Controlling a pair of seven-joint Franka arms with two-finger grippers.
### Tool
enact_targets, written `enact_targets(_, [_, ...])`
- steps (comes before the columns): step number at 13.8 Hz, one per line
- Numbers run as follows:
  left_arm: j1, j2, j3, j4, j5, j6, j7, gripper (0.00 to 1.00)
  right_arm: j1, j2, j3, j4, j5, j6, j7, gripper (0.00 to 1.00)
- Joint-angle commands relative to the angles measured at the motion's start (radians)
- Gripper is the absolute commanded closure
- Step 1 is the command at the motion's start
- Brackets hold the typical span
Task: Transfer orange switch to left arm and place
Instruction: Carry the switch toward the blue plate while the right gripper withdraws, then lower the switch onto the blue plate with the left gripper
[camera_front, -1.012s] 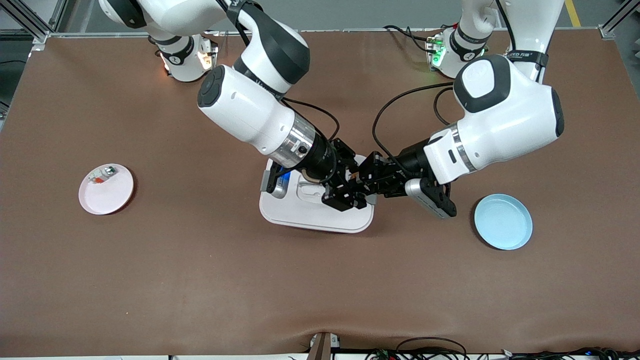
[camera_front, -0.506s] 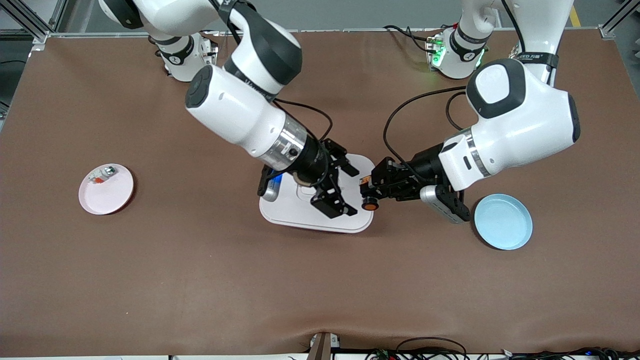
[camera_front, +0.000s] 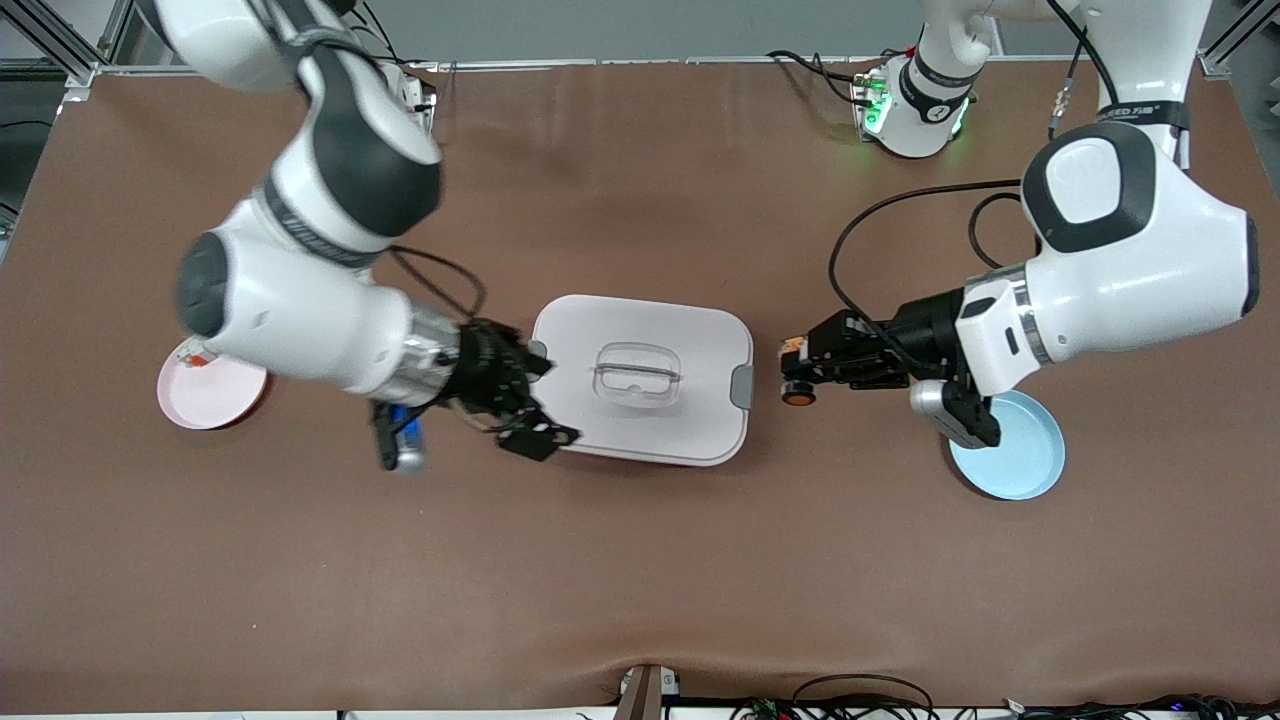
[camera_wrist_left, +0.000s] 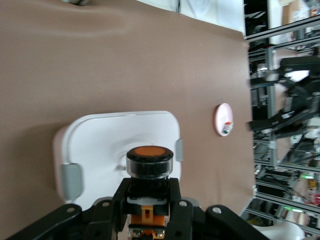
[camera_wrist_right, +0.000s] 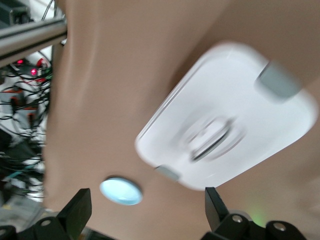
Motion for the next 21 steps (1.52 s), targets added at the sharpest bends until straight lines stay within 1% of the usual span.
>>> enact_targets(1, [-0.001,-0.021,0.001,-0.017,0.105,-0.009,-0.006,1.0,-0.112,-0.045,0.014,-0.005,0.003,-0.152,-0.222,0.0])
enact_targets(2, [0.004,-0.019,0.001,-0.017,0.148,-0.009,-0.009,1.0,-0.147,-0.051,0.014,-0.005,-0.002,-0.197,-0.297,0.0])
enact_targets(3, [0.005,-0.019,0.003,-0.017,0.176,-0.009,-0.023,1.0,-0.169,-0.053,0.014,-0.003,-0.026,-0.216,-0.353,0.0])
enact_targets(5, [0.014,-0.018,0.004,-0.023,0.249,-0.009,-0.066,1.0,-0.18,-0.059,0.016,-0.005,-0.136,-0.261,-0.459,0.0])
enact_targets(6, [0.013,-0.016,0.004,-0.023,0.295,-0.009,-0.095,1.0,-0.191,-0.061,0.016,-0.005,-0.188,-0.3,-0.543,0.0])
enact_targets(9, [0.001,-0.012,0.004,-0.023,0.458,-0.009,-0.216,1.0,-0.217,-0.078,0.016,-0.003,-0.337,-0.369,-0.779,0.0])
enact_targets(11, [-0.002,-0.009,-0.004,-0.025,0.561,-0.009,-0.28,1.0,-0.235,-0.082,0.016,-0.003,-0.388,-0.413,-0.872,0.0])
enact_targets(14, [-0.009,0.002,-0.004,-0.038,0.64,-0.009,-0.301,1.0,-0.274,-0.105,0.016,-0.005,-0.48,-0.472,-1.043,0.0])
enact_targets(15, [-0.007,0.008,-0.004,-0.038,0.665,-0.009,-0.304,1.0,-0.286,-0.105,0.016,-0.005,-0.499,-0.473,-1.092,0.0])
enact_targets(17, [0.004,0.02,-0.004,-0.046,0.699,-0.009,-0.304,1.0,-0.31,-0.107,0.014,-0.008,-0.505,-0.475,-1.159,0.0])
enact_targets(19, [0.008,0.022,-0.005,-0.069,0.82,-0.009,-0.296,1.0,-0.35,-0.108,0.016,-0.011,-0.499,-0.475,-1.234,0.0])
enact_targets(20, [0.008,0.017,-0.004,-0.084,0.887,-0.009,-0.296,1.0,-0.356,-0.108,0.014,-0.011,-0.511,-0.48,-1.252,0.0])
enact_targets(21, [0.008,0.013,-0.004,-0.092,0.924,-0.009,-0.299,1.0,-0.36,-0.107,0.014,-0.011,-0.522,-0.499,-1.252,0.0])
